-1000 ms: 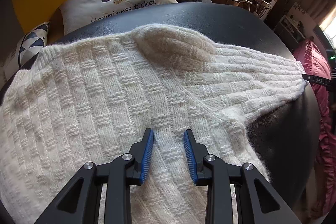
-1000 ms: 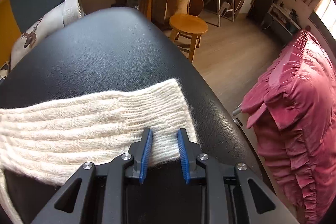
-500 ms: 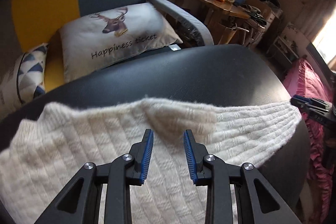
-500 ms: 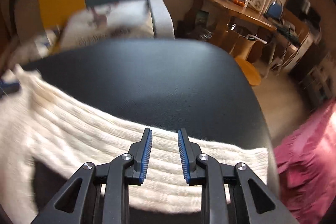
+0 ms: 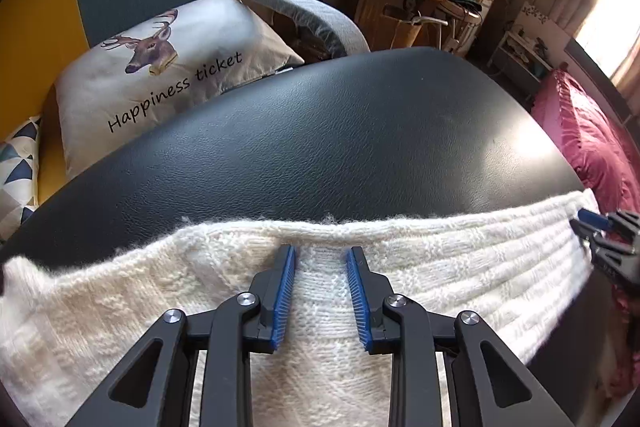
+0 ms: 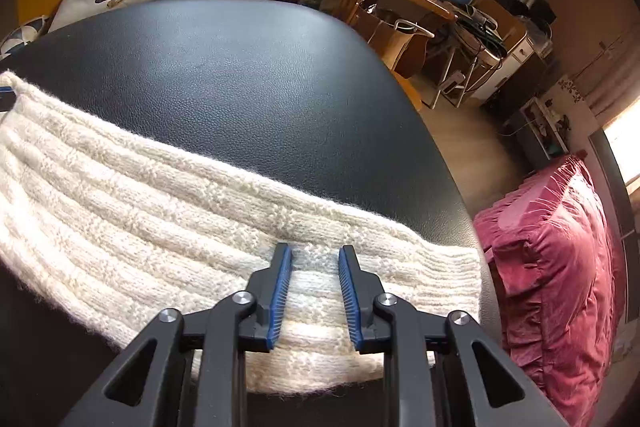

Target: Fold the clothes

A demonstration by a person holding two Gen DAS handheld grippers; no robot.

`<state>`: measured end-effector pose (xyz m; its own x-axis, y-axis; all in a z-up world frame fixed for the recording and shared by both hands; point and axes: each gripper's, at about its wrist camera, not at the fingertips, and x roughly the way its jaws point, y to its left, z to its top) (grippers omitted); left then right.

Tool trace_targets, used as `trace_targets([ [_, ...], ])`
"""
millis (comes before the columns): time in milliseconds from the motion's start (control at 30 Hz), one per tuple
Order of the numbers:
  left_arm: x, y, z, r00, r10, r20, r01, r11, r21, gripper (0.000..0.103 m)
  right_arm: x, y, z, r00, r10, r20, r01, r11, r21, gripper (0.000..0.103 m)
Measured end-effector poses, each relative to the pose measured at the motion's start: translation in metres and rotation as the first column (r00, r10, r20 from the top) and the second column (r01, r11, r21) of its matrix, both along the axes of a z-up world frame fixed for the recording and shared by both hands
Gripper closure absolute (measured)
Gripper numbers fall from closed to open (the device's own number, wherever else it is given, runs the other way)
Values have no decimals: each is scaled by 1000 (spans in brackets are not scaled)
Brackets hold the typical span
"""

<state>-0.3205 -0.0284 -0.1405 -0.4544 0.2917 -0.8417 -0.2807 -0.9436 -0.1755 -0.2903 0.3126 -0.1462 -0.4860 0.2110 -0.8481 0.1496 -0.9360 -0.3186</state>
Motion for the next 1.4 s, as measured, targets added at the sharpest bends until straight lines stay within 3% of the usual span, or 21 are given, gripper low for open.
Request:
trace_targets([
  [167,15,-18,22,999,38,2,-38,996,75,75,-9,-1,17,1000,-19,-4,19,996,-89,79],
  [233,30,-24,34,999,48,-21,-46,996,81,75,0,-9,36,999,20,-40,-29,972,-232,79],
  [333,58,-21,41,999,21,-40,-17,996,90,75,19,-36,44,993,110,-33,-115,921,-372,79],
  [500,90,11,22,998,-64,8,63,996,63,75,42,-60,10,988,150,37,-132,945,-299,79],
  [567,94,24,4,995,-83,60,82,996,22,75,54,-52,1,992,124,15,-113,942,-315,79],
  [667,104,33,-2,996,-88,18,89,996,-21,74,58,-41,4,997,75,15,-64,928,-368,79],
  [733,101,28,0,997,-54,49,53,998,23,74,63,-40,9,997,78,28,-61,925,-376,79],
  [800,99,20,6,998,-8,68,4,998,66,74,58,-18,16,999,40,15,-30,898,-438,79],
  [833,102,15,13,999,11,53,-15,997,74,74,58,-1,23,1000,-3,2,3,872,-490,79],
  [900,112,5,28,999,36,8,-36,996,84,74,69,50,36,989,-146,8,118,768,-630,79],
  [933,117,-2,34,999,48,-10,-47,995,88,74,78,78,36,974,-225,29,179,686,-705,79],
  [967,124,-9,37,998,61,-18,-59,994,90,74,75,109,33,954,-294,64,231,580,-781,78],
  [1067,147,-35,37,993,114,-27,-111,989,92,73,98,177,11,862,-462,208,377,312,-872,76],
  [1133,159,-56,29,986,167,-11,-166,982,88,73,116,206,-2,806,-532,261,416,194,-888,74],
  [1267,176,-94,15,963,266,28,-268,959,93,73,120,218,-19,763,-565,314,438,94,-894,74],
  [1400,186,-116,5,942,331,60,-336,937,94,73,106,205,-32,732,-581,357,468,47,-882,75],
])
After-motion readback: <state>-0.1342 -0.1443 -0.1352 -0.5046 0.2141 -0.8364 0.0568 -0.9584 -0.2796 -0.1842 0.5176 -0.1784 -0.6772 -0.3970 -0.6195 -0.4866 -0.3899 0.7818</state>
